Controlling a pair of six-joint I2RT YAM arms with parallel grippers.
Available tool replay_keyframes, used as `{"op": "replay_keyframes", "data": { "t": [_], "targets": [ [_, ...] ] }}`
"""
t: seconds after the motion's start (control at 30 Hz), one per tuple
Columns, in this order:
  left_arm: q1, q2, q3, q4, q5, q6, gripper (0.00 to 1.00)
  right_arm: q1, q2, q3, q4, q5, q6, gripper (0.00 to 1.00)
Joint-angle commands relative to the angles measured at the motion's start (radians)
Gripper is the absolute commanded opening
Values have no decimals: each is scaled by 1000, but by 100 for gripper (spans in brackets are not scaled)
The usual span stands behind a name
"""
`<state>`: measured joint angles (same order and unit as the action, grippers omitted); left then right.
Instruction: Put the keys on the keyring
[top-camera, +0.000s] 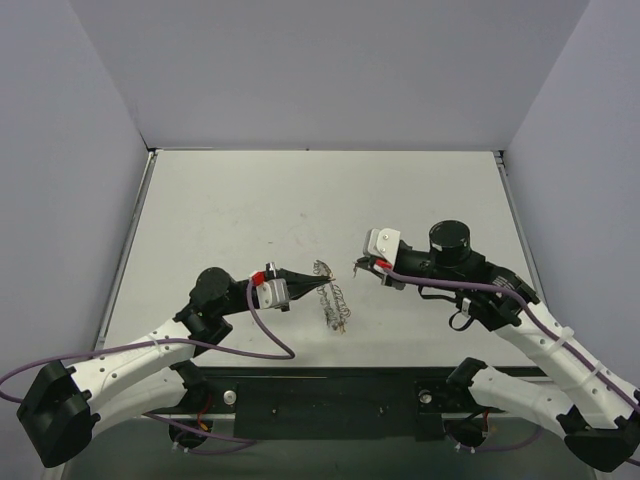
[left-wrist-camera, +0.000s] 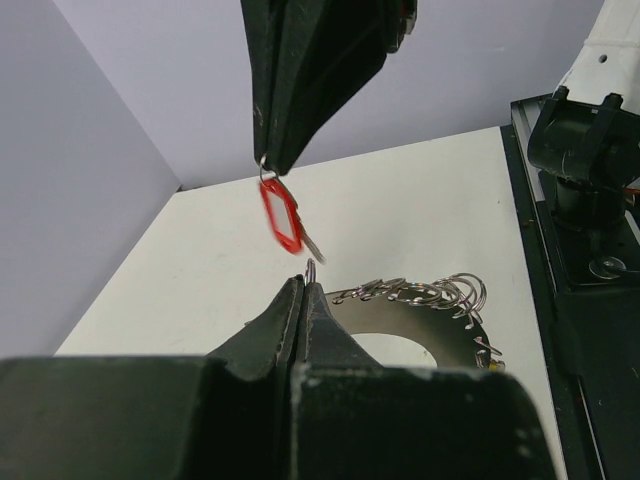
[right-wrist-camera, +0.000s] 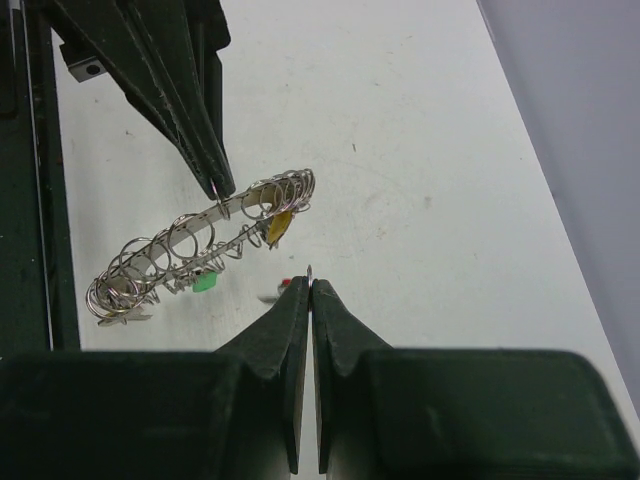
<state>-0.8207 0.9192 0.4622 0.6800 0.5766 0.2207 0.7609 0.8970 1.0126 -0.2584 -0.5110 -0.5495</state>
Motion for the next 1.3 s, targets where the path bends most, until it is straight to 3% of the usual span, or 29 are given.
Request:
{"op": "replay_keyframes", "data": {
  "t": [0.0, 0.27, 0.63, 1.27],
  "targets": [
    [6, -10, 24, 44, -12, 26, 0, -15, -23, 54, 18, -30, 5, 0],
    [9, -11, 13, 102, -6, -23, 0, 44, -15, 8, -13, -32, -72, 0],
    [2, 4, -19, 282, -52, -168, 0, 72, 19, -11, 57, -20, -46, 0],
    [-28, 24, -31, 311, -90, -184, 0, 91, 22, -22, 117, -41, 20, 0]
  ]
}}
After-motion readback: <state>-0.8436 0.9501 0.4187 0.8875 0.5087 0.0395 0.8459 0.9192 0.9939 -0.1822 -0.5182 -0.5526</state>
